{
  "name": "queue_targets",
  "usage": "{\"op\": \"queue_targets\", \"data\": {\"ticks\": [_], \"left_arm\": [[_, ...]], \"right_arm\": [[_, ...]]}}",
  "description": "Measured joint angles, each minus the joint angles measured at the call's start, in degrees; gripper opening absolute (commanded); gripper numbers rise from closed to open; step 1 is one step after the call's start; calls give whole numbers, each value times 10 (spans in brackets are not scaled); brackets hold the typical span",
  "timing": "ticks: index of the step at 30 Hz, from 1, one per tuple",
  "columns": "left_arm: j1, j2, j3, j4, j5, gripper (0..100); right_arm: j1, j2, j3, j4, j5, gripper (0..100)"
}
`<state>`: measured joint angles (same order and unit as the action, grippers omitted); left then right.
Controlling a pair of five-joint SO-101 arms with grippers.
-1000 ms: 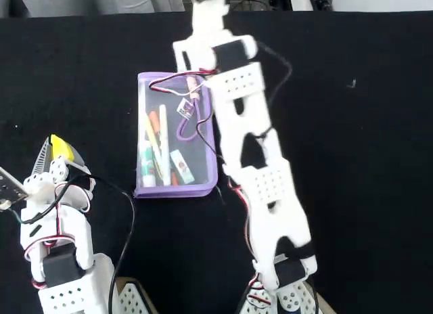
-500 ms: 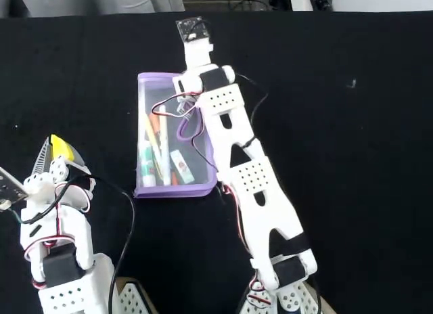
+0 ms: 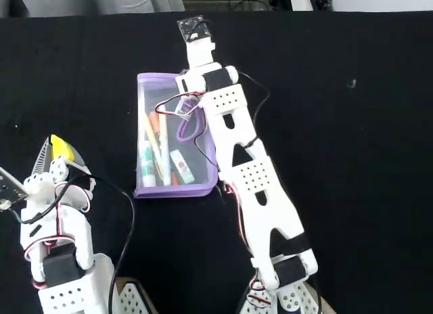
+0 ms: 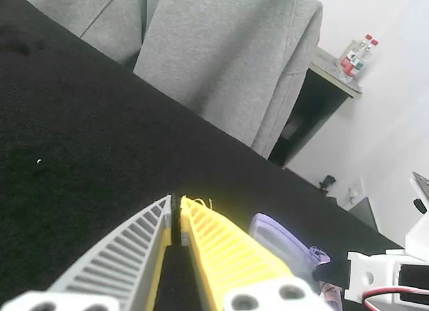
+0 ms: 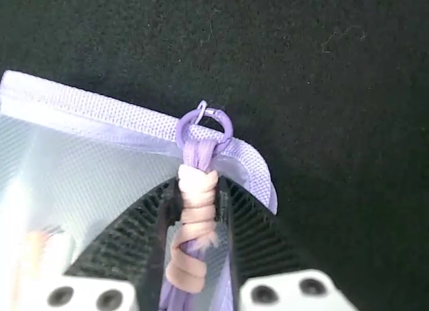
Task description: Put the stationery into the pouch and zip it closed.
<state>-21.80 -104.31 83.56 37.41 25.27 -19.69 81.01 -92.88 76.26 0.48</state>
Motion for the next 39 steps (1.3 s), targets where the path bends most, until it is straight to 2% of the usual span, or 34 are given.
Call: {"op": "queue_targets", "data": {"ticks": [8, 27, 39], "left_arm": [[0, 0, 0, 0, 0, 30], [0, 0, 0, 0, 0, 30], [0, 0, 0, 0, 0, 30]], "right_arm": [[0, -32, 0, 63, 0, 11], [-1, -264, 0, 216, 3, 11], [-4, -391, 0, 232, 25, 11]]}}
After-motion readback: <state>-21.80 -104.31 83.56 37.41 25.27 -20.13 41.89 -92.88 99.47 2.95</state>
